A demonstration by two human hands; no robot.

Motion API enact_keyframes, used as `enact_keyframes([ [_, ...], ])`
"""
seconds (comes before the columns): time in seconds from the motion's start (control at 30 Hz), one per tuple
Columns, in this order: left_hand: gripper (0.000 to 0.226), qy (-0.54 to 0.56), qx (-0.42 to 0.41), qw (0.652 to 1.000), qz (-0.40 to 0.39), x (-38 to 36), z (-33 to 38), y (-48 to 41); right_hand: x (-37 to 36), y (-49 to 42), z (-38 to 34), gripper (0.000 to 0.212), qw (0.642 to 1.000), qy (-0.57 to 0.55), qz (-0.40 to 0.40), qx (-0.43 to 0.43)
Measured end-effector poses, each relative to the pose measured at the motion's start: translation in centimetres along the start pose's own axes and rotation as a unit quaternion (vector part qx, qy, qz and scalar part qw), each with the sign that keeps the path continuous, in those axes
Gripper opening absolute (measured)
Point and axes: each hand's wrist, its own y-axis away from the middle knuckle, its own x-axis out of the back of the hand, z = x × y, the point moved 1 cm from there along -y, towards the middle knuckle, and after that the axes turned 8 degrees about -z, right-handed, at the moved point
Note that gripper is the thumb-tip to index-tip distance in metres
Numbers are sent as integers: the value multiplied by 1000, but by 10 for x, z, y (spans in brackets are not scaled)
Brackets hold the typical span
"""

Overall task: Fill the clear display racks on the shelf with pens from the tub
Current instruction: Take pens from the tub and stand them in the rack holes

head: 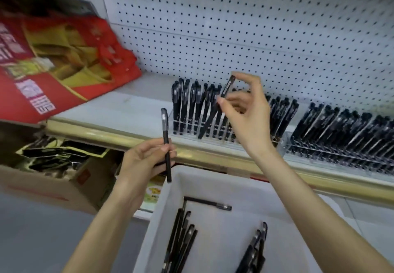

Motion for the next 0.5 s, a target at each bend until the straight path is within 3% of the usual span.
enact_keyframes([
  [0.27,18,-14,-1,1000,-9,5,3,-14,-37,-27,14,42,990,124,-27,53],
  [0.5,18,-13,5,1000,-9,14,-1,-21,-41,-35,19,42,990,132,-31,41],
])
